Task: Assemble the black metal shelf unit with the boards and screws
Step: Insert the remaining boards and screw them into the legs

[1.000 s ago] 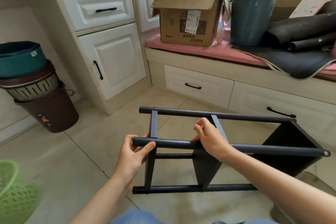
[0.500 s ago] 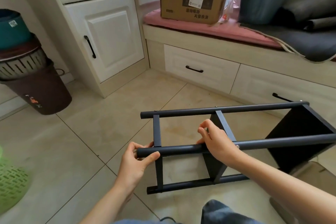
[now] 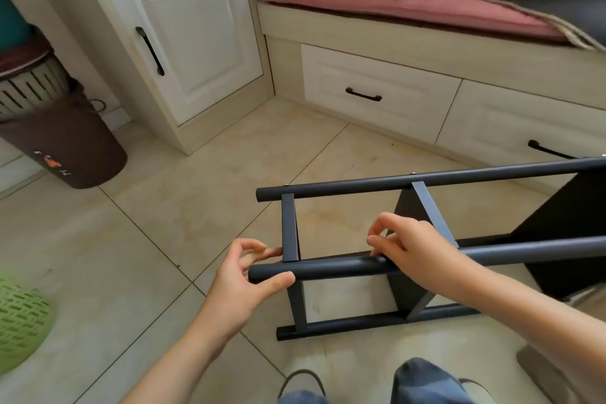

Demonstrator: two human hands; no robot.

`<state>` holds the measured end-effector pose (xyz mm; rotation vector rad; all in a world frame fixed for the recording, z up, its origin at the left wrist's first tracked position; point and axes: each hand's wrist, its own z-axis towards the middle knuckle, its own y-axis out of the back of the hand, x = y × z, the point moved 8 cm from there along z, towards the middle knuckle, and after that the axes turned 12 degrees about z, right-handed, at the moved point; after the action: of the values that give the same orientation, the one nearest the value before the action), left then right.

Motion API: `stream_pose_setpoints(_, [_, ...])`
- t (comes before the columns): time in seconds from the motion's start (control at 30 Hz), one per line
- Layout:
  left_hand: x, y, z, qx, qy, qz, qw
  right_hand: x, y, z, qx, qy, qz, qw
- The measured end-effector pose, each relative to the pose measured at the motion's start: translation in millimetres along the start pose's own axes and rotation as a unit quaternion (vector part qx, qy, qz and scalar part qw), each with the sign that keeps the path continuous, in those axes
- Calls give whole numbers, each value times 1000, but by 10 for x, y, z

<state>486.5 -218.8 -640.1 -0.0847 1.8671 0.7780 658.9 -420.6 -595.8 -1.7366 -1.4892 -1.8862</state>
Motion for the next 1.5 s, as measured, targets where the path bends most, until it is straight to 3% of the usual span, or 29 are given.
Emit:
stream_pose_setpoints(0.17, [-190,0,120,84,-78,62,991,64,-11,120,56,23,-12,998])
stream_pose_setpoints(0.27, [-255,-9,205,127,-95,87,984,208,-65,279,75,64,34,995])
stream_pose_setpoints(0.37, [-356,-11,227,151,-133,143,969,297,-203,445,143,59,91,984])
stream_pose_setpoints(0.53, [-666,-24,264,165,-293,305,891,245,-498,738,221,30,92,970])
stream_pose_setpoints(0.7, [-784,-92,355,172,-392,443,788,144,-750,848,269,-23,143,952])
stream_pose_setpoints(0.77, [-759,-116,428,179,-400,464,770,123,-798,847,287,-40,160,944])
stream_pose_setpoints(0.97, [-542,-176,462,218,-371,360,828,-5,-891,809,329,-83,201,919])
stream_pose_setpoints(1.5, [-373,-227,304,182,-387,344,836,-50,-1483,584,415,-227,369,800])
